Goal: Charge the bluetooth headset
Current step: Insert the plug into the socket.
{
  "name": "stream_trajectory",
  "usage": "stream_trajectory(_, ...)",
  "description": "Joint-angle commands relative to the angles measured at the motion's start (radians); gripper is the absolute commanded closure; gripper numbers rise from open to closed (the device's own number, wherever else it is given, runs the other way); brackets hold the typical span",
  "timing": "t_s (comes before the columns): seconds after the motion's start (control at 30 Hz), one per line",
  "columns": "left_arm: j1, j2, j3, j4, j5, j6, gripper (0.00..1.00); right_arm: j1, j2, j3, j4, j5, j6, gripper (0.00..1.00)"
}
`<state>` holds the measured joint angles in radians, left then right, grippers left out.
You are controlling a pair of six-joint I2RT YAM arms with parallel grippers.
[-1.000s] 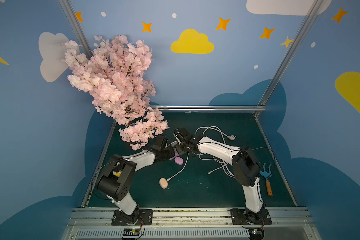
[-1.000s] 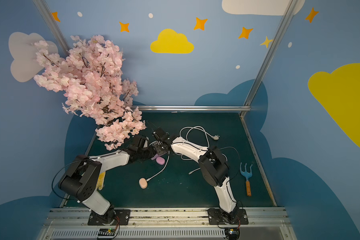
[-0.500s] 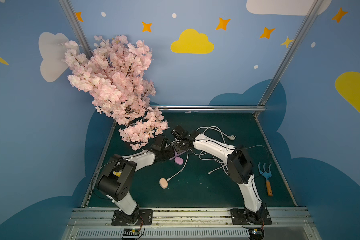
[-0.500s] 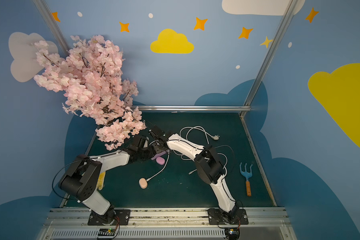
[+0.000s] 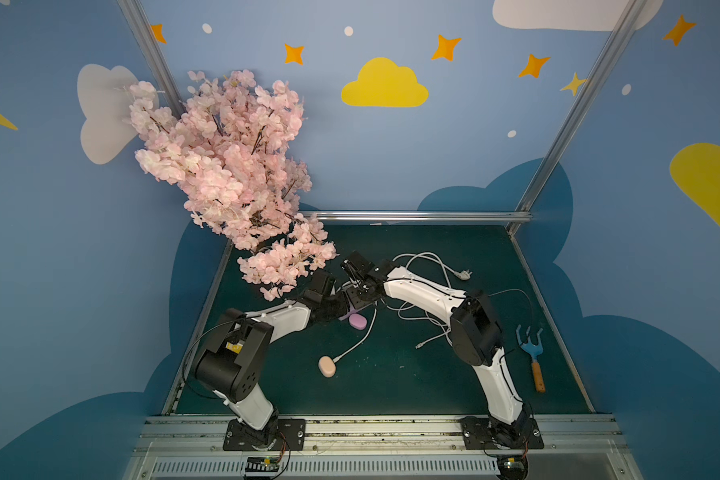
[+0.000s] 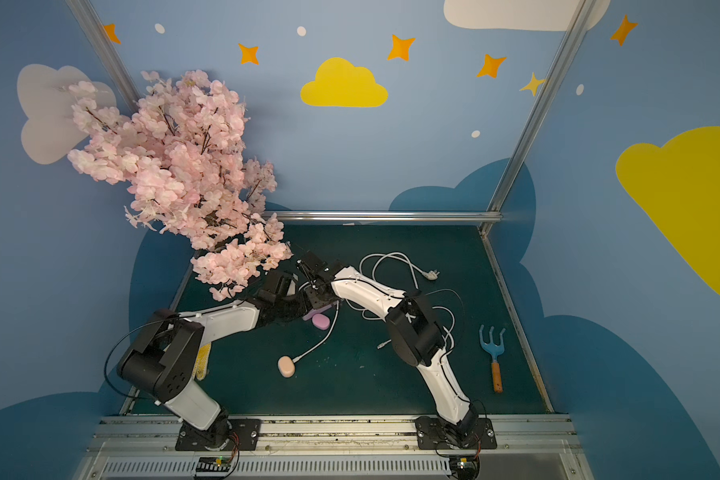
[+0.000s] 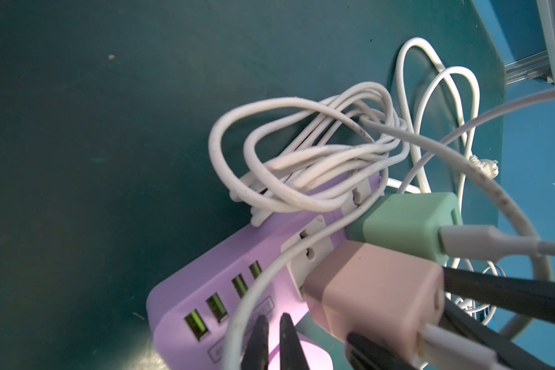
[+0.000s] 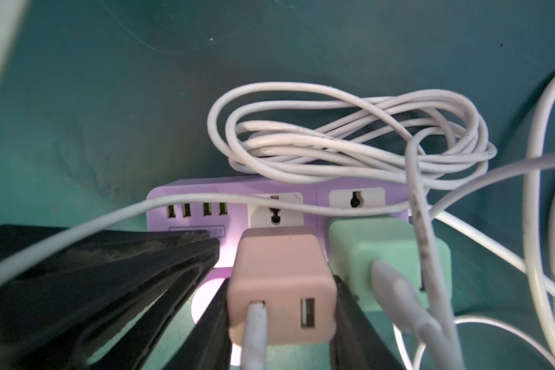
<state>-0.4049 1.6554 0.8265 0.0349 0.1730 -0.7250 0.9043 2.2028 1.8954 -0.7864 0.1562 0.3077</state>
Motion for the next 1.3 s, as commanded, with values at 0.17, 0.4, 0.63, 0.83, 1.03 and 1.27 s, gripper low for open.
stream_trajectory(0.17,0.004,0.012,-0.014,-0.039,0.031,0.014,0.90,-0.005,0.107,0.026,-0.060,-0.014,0.017,1.00)
stream_trajectory(0.4,0.003,0.010,-0.016,-0.044,0.037,0.010,0.91,0.004,0.151,0.011,-0.059,-0.020,0.020,1.00)
stream_trajectory(0.63,0.018,-0.026,-0.028,-0.069,0.018,0.012,0.93,0.001,0.156,-0.002,-0.054,-0.037,0.001,1.00)
stream_trajectory(0.83,0.034,-0.040,-0.016,-0.089,0.019,0.026,0.94,-0.015,0.156,-0.026,-0.100,0.013,-0.059,1.00)
stream_trajectory(1.03,0.034,-0.026,0.007,-0.113,0.013,0.041,0.95,-0.041,0.126,-0.157,-0.005,-0.046,-0.087,1.00)
stream_trajectory(1.27,0.033,0.013,0.019,-0.107,0.014,0.030,0.96,-0.001,0.175,-0.051,-0.062,-0.108,-0.071,1.00)
